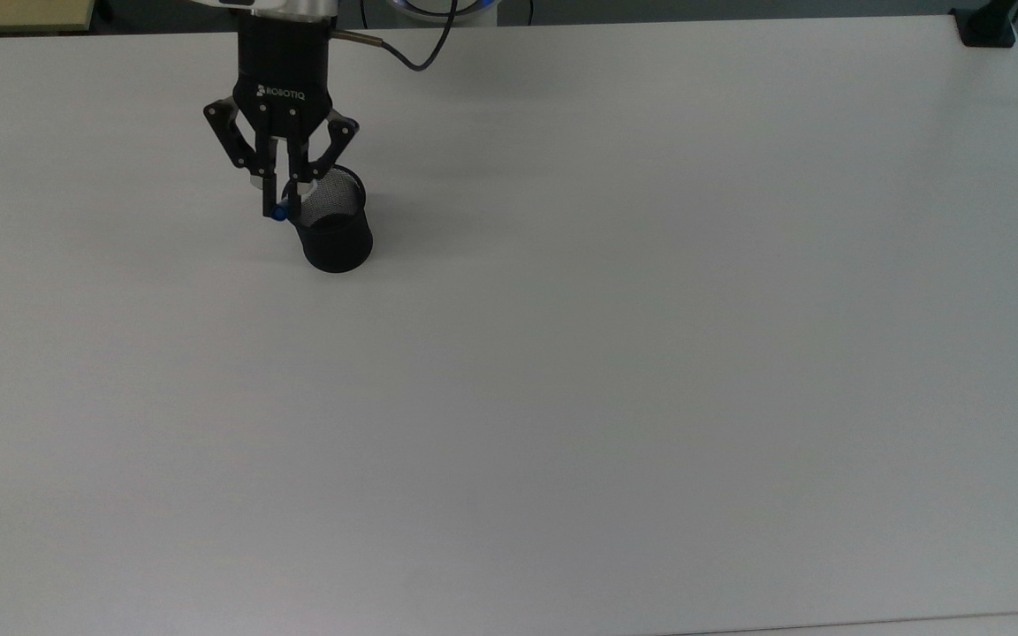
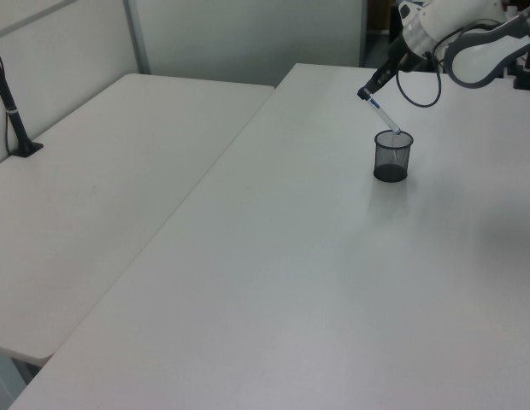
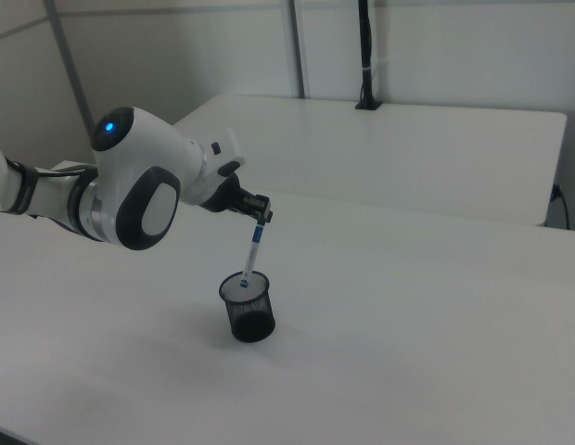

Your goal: Insert the marker

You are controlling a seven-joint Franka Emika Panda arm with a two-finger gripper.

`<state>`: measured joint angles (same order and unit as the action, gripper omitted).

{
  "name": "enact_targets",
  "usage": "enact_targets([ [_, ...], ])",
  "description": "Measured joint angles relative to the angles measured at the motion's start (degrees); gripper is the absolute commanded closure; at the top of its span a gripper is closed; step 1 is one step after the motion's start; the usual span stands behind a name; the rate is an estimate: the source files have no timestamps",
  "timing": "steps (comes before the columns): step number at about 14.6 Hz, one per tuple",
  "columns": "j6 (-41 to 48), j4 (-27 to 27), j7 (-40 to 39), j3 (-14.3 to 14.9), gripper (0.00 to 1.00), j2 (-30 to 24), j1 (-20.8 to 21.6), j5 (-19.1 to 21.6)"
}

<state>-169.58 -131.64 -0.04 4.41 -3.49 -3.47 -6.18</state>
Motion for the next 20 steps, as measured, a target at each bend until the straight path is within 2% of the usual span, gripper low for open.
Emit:
enact_targets([
  [4,0.0,-0.2,1.3,0.0,0.68,0.1,0.9,0.0],
  [7,0.0,-0.4,1.4,0.0,0.64,0.3,0.9,0.0],
  [12,0.0,-0.4,1.6,0.0,0.64,0.3,0.9,0.0],
  [13,0.0,-0.4,1.6,0.0,0.61,0.2,0.9,0.0],
  [14,0.0,-0.3,1.7,0.0,0.51,0.1,0.9,0.0],
  [17,3.4,0.8,3.8,0.1,0.09,-1.5,0.6,0.0],
  [18,8.2,2.2,5.1,0.1,0.01,-2.3,0.6,0.0],
  [20,21.3,7.4,7.5,0.1,0.0,-3.7,0.7,0.0],
])
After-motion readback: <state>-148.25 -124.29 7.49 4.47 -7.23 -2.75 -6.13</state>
